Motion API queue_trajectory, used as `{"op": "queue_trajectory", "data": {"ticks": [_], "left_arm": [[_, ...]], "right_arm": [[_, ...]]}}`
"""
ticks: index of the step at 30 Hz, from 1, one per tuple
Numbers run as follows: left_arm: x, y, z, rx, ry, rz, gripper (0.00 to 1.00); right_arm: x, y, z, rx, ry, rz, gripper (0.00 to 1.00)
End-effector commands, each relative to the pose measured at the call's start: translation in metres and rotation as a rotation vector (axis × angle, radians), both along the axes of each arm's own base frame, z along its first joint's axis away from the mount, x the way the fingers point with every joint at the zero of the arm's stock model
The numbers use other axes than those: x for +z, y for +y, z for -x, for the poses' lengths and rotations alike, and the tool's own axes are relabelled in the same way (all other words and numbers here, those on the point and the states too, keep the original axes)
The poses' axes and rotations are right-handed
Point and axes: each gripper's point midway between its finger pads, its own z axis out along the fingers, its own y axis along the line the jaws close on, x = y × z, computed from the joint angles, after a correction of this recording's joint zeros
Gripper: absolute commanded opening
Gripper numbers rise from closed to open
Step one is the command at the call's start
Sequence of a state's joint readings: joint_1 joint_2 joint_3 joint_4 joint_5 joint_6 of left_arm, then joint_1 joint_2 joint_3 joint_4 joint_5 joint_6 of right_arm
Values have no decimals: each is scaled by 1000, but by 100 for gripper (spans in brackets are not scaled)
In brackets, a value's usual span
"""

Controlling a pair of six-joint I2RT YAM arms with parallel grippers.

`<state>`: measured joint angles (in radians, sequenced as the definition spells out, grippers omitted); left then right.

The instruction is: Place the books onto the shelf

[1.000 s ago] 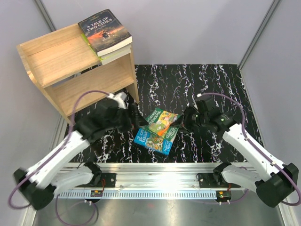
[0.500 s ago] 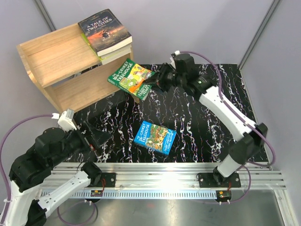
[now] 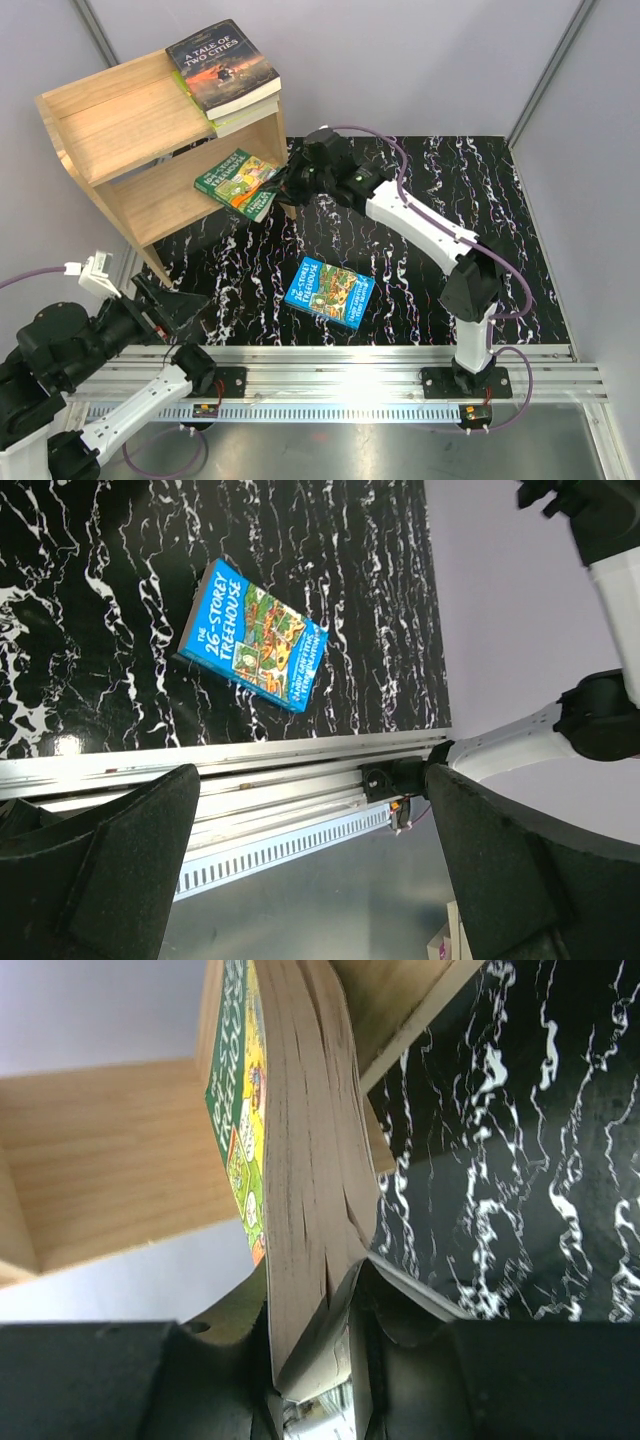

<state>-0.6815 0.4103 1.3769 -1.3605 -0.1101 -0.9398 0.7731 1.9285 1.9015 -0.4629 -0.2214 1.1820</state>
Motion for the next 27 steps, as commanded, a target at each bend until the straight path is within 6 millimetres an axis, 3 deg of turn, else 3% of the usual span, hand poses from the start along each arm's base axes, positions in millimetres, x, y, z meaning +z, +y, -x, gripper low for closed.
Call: {"op": "queue_trajectory", "data": {"ticks": [1, 9, 12, 13, 14, 15, 16, 17, 18, 22, 23, 27], "left_arm": [[-24, 20, 19, 2, 81, -105, 99], [-14, 20, 26, -53, 45, -124, 99], [-11, 20, 28, -67, 32, -122, 99], [-11, 19, 28, -72, 31, -123, 99], [-11, 19, 28, -76, 31, -128, 99], [-12, 18, 28, -85, 32, -133, 99], [-12, 18, 28, -87, 31, -136, 99], [-11, 17, 28, -90, 30, -138, 99], [-12, 17, 28, -93, 28, -141, 99], [-10, 19, 28, -95, 17, -147, 99], [-9, 19, 29, -95, 13, -145, 99], [-8, 21, 27, -90, 3, -151, 99]], "right_arm": [[54, -4, -32, -205, -123, -152, 0], [25, -23, -61, -558, -126, -84, 0], [27, -17, -76, -600, -122, -107, 0], [12, -15, -78, -598, -108, -76, 0], [27, -10, -81, -597, -122, -100, 0], [12, -3, -85, -582, -109, -65, 0], [10, 1, -87, -569, -114, -53, 2], [21, 5, -89, -561, -126, -71, 11], [7, 9, -90, -547, -110, -35, 18], [-3, 2, -93, -555, -95, -10, 51], [-13, -4, -94, -562, -81, 8, 59], [-11, -15, -90, -550, -77, 7, 87]]}}
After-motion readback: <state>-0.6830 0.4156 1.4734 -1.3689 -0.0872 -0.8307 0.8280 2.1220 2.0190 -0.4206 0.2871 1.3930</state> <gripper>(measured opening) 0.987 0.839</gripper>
